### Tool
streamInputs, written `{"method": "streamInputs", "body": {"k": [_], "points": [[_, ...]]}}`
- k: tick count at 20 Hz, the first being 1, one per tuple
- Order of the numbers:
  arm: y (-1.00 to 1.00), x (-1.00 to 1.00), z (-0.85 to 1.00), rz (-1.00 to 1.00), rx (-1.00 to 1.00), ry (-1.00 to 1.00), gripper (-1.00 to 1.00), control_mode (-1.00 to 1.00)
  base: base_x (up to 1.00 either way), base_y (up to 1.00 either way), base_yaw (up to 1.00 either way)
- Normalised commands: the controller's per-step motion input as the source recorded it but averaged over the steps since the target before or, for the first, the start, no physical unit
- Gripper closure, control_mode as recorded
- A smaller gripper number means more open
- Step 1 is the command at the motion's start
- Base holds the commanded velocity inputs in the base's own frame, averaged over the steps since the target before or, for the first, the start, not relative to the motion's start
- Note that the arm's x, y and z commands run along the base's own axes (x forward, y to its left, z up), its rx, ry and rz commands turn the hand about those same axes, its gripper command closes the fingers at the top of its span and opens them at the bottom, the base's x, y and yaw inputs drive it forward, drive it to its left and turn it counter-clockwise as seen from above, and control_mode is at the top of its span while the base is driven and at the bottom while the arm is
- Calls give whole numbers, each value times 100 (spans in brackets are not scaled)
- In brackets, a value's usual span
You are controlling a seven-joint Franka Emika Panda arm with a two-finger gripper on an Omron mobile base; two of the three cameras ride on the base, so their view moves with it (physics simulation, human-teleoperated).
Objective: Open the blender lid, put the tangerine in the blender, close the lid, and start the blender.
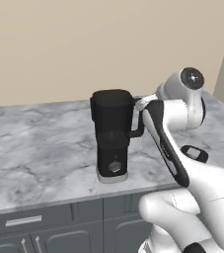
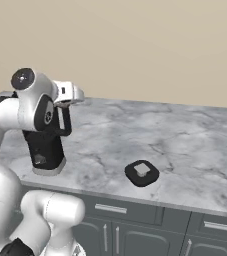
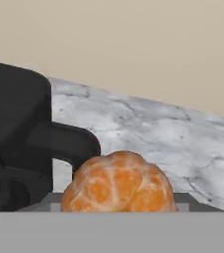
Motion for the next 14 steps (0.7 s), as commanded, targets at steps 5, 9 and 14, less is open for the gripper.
{"method": "streamInputs", "body": {"k": [5, 9, 14], "points": [[84, -10, 78, 0, -11, -24, 100, -100, 0, 0, 0], [85, -1, 56, 0, -8, -12, 100, -100, 0, 0, 0], [81, 6, 6, 1, -1, 6, 100, -100, 0, 0, 0]]}}
